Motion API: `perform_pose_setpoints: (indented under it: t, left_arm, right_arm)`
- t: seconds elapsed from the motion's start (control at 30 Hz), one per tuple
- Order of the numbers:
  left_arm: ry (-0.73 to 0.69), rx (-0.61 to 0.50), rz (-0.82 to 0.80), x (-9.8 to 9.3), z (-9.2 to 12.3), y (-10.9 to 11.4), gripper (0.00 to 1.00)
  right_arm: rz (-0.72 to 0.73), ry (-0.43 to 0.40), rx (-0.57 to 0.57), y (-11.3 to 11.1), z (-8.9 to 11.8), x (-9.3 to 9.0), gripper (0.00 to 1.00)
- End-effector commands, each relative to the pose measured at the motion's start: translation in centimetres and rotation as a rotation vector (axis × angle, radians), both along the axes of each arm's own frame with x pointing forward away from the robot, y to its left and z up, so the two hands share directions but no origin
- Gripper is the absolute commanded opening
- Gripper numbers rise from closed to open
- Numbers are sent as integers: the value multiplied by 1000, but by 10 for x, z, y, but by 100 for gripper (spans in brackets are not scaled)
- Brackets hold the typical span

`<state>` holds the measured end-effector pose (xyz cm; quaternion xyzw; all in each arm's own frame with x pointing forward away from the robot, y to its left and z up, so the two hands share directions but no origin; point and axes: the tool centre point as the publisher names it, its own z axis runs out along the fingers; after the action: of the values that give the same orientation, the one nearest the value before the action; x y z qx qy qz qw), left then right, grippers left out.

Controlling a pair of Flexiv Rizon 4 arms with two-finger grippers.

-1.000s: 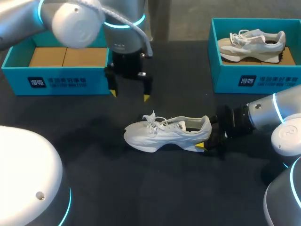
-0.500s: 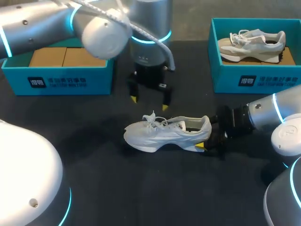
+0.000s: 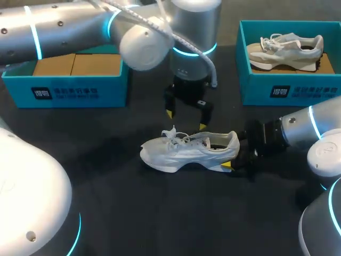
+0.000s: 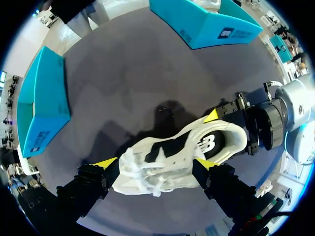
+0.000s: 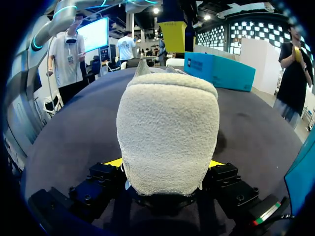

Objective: Take the shoe out of the shoebox, open the shoe tongue, remove and reinsert the insole, then place the shoe into the shoebox

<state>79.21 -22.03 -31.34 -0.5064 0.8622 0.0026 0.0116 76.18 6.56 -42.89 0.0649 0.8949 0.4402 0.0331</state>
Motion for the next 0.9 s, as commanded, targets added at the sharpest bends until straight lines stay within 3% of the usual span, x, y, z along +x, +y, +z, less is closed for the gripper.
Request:
perform_pose_setpoints:
  t: [0.03,0.3,0.9]
  left_arm:
    - [-2,23,-24,-1,-10,-21,100]
    - [-5,35,-83,-9,-26,-38,100]
    - [-22,51,-55,-9,-68,-44,100]
  right_arm:
    - [-3,1,-7,3,-6,0,0]
    - [-3,1,-7,3,-6,0,0]
    - [-3,1,-7,3,-6,0,0]
